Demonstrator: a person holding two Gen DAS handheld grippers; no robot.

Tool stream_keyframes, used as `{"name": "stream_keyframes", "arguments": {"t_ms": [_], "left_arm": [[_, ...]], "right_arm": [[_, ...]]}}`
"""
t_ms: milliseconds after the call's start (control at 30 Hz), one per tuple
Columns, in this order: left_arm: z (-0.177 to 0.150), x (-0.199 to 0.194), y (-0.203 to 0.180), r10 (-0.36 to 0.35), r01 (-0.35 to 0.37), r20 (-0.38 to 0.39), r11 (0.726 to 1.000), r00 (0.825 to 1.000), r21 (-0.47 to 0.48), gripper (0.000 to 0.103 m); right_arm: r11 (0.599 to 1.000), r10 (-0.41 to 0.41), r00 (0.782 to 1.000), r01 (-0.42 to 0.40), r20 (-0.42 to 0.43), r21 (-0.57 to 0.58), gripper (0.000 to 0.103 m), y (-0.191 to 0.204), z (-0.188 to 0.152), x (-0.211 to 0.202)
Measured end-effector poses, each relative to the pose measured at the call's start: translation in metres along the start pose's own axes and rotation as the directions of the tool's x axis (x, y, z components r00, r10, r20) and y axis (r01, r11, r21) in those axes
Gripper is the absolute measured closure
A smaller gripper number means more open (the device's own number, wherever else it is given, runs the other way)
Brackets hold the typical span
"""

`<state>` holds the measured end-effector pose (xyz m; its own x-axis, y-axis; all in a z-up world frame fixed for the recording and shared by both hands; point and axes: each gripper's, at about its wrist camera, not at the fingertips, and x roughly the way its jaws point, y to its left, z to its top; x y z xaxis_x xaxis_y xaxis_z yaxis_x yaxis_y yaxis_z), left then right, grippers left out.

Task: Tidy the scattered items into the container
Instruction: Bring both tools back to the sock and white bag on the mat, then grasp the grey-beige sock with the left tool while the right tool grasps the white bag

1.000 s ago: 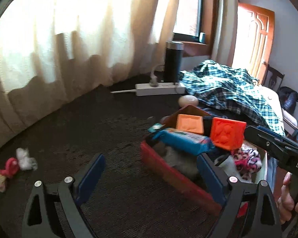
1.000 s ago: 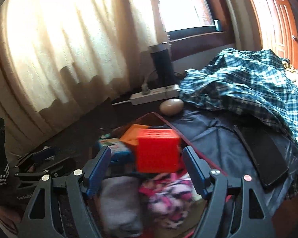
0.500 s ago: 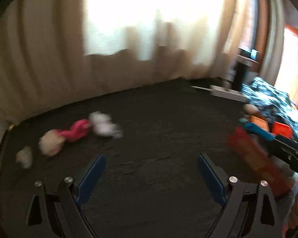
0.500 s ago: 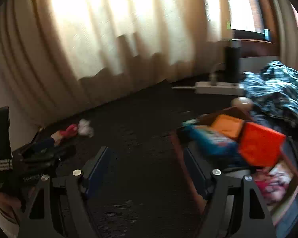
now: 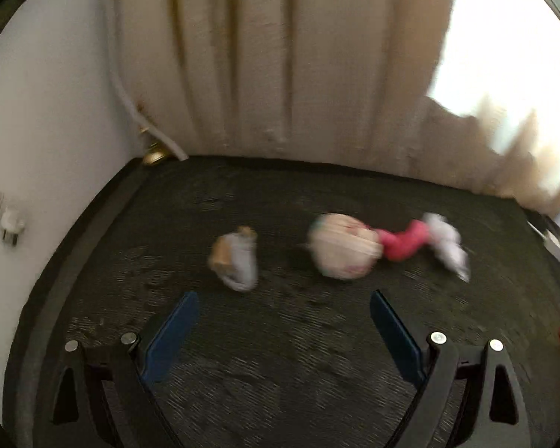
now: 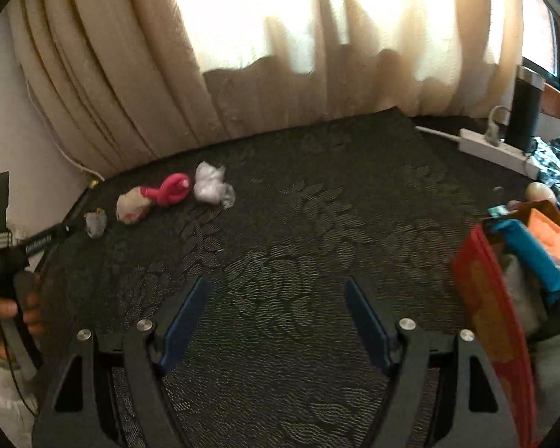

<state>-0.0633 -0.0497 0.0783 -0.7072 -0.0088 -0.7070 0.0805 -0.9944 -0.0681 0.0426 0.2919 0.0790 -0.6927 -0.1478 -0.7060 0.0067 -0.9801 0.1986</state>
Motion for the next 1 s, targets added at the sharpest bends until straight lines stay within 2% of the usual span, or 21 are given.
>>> {"name": "stream_keyframes", "arguments": {"t_ms": [233, 633, 667, 700, 767, 833, 900, 1000], "left_arm": [[0.011, 0.034, 0.023, 0.038, -0.039, -0.028, 0.999, 0.999, -0.036, 0.008], [0.015, 0.076, 0.022, -0.024, 0.022, -0.062, 0.999, 0.998, -0.041, 0.008], [0.016, 0.078, 0.023, -0.029, 0.026, -0.067, 0.999, 0.997, -0.042, 0.014], [0.015, 0.081, 0.025, -0.034, 0.031, -0.077, 0.999, 0.996, -0.042, 0.025], [0.015, 0.086, 0.029, -0.037, 0.032, -0.095, 0.998, 0.995, -0.052, 0.04], [0.015, 0.087, 0.034, -0.026, 0.02, -0.099, 0.998, 0.995, -0.064, 0.052], [0.016, 0.083, 0.039, -0.03, 0.023, -0.096, 0.996, 0.995, -0.083, 0.068], [0.018, 0.076, 0.042, -0.056, 0.048, -0.084, 0.994, 0.995, -0.099, 0.069]], "right_arm": [[1.0, -0.003, 0.999, 0.002, -0.038, -0.019, 0.024, 0.011, 0.001, 0.025], [0.999, -0.028, 0.996, 0.026, -0.082, -0.03, 0.024, 0.011, -0.004, 0.055], [0.999, -0.03, 0.996, 0.028, -0.083, -0.031, 0.024, 0.011, -0.004, 0.056], [0.999, -0.033, 0.996, 0.03, -0.086, -0.036, 0.024, 0.011, -0.005, 0.058], [0.998, -0.037, 0.995, 0.032, -0.094, -0.053, 0.024, 0.014, -0.007, 0.062], [0.997, -0.037, 0.994, 0.029, -0.102, -0.072, 0.024, 0.019, -0.008, 0.064], [0.995, -0.035, 0.993, 0.025, -0.109, -0.095, 0.024, 0.025, -0.008, 0.068], [0.989, -0.034, 0.994, 0.017, -0.109, -0.149, 0.024, 0.038, -0.002, 0.072]]}}
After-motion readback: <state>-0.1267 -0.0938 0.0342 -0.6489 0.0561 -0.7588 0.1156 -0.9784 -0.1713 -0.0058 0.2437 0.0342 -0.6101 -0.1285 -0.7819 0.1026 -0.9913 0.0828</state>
